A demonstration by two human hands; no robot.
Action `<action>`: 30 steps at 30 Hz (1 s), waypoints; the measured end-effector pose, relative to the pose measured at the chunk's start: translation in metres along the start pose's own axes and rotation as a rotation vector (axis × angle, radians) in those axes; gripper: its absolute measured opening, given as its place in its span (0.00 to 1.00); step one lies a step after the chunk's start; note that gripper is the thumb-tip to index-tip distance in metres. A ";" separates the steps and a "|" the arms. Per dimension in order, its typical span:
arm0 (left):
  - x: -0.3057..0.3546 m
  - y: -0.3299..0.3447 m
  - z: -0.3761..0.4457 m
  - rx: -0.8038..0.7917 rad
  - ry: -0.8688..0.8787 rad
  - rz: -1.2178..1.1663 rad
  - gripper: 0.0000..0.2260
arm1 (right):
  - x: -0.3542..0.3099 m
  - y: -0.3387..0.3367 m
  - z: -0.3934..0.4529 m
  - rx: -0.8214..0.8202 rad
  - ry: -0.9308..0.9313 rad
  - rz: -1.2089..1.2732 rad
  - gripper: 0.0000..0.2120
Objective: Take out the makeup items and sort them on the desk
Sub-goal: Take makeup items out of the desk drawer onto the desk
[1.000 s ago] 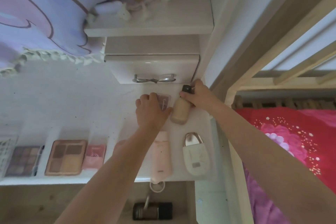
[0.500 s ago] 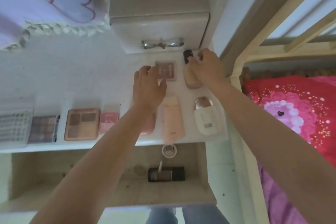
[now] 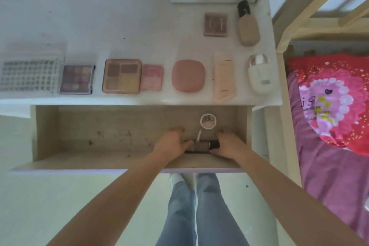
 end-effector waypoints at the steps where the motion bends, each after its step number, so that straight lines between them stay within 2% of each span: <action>1: 0.007 0.007 0.004 -0.013 -0.008 -0.032 0.23 | 0.000 0.005 0.005 0.006 0.010 0.030 0.22; 3: 0.019 0.016 0.017 0.006 -0.011 -0.042 0.21 | -0.003 0.012 0.014 0.003 0.008 0.054 0.21; 7: 0.022 0.013 0.035 0.069 -0.040 -0.010 0.13 | 0.001 0.011 0.025 0.015 -0.007 0.018 0.11; 12: -0.008 0.007 0.030 0.077 -0.048 -0.069 0.11 | 0.008 0.016 0.018 -0.016 -0.003 0.062 0.09; 15: -0.028 0.004 0.014 0.047 -0.080 -0.154 0.11 | 0.010 0.028 0.007 -0.100 0.001 0.261 0.12; 17: -0.033 -0.003 0.006 0.044 -0.056 -0.208 0.06 | 0.007 0.025 -0.001 -0.088 -0.030 0.406 0.13; 18: -0.034 -0.010 0.002 0.047 -0.044 -0.229 0.02 | 0.003 0.019 -0.007 -0.050 -0.060 0.415 0.13; 20: -0.033 -0.025 -0.007 0.058 -0.026 -0.285 0.02 | -0.006 -0.004 -0.022 0.076 -0.113 0.386 0.10; 22: -0.026 -0.043 -0.020 0.072 0.031 -0.356 0.03 | -0.011 -0.033 -0.040 0.216 -0.131 0.425 0.14; 25: -0.015 -0.075 -0.046 0.116 0.113 -0.498 0.05 | -0.022 -0.074 -0.074 0.330 -0.200 0.680 0.16; 28: -0.008 -0.120 -0.061 0.244 0.133 -0.660 0.08 | -0.036 -0.127 -0.104 0.494 -0.286 0.861 0.21; 30: -0.002 -0.153 -0.061 0.321 0.149 -0.735 0.09 | -0.042 -0.167 -0.114 0.616 -0.318 0.978 0.18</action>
Point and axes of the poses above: each hand's wrist, its own z-axis towards the middle knuckle, its own y-axis out of the palm, x = y × z, the point moved 10 cm from there along z, towards the middle knuckle
